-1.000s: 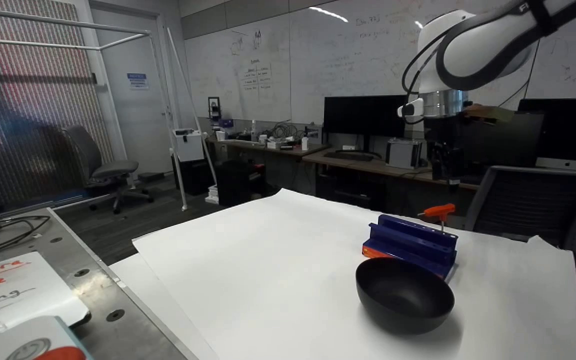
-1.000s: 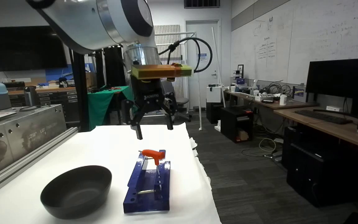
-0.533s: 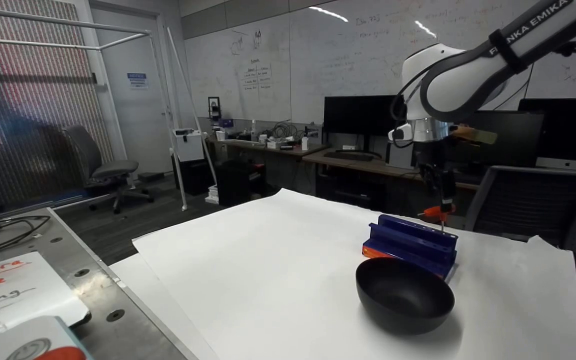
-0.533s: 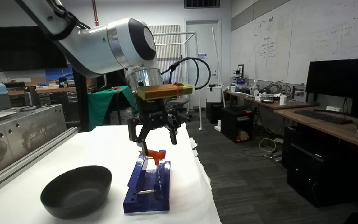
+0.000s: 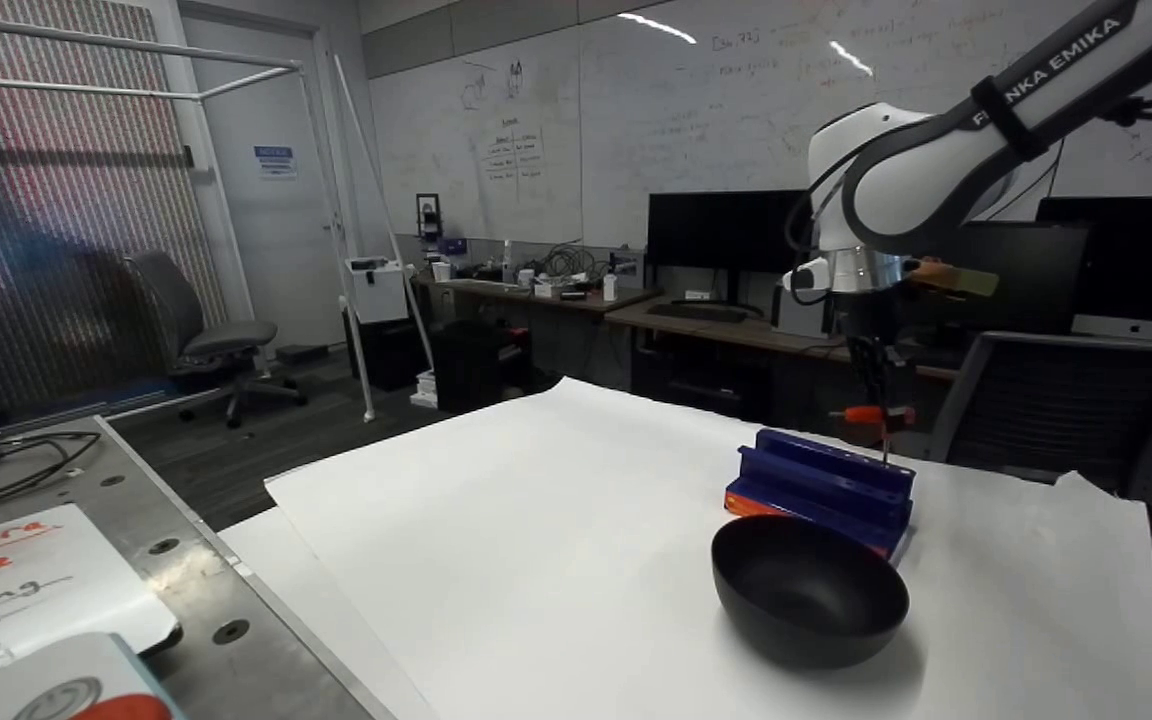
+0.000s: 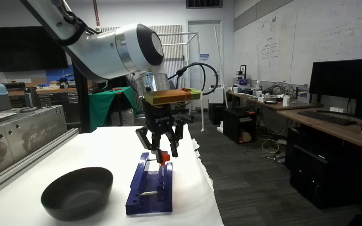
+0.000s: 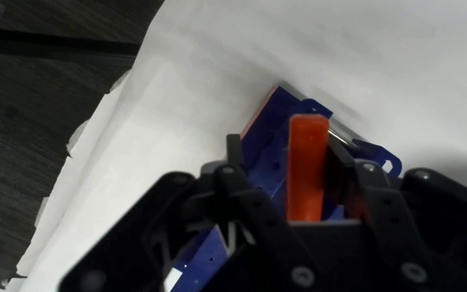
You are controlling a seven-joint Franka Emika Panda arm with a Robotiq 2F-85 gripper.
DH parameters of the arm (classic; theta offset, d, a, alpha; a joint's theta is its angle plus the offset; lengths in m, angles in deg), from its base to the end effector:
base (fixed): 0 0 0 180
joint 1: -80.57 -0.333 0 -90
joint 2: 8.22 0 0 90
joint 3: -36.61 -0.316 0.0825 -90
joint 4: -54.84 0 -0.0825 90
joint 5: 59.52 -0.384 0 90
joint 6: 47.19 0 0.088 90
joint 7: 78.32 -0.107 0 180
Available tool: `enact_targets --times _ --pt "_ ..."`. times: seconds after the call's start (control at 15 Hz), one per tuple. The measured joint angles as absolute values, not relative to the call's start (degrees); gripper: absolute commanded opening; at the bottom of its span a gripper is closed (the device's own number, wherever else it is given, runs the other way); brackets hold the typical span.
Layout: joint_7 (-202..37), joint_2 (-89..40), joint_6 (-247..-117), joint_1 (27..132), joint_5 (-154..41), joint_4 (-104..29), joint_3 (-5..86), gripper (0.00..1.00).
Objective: Put the metal object with the orange handle in the black bowl
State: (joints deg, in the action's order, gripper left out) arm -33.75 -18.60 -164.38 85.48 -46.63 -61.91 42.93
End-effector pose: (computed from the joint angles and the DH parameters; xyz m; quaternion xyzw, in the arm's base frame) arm 0.5502 -0.1205 0.3443 0.9302 0.3409 -0.1252 0.0525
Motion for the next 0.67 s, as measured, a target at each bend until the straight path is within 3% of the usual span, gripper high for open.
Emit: enact_targets --times 0.13,0.27,0.67 --pt "-33.01 -18.6 -164.27 85.71 -46.64 -61.91 42.75 0.08" --pt "-32.82 -18.44 -163.66 85.76 -46.64 -61.91 42.65 0.13" --pt "-33.35 -12.33 -157.92 85.41 -46.18 -62.21 41.18 0.13"
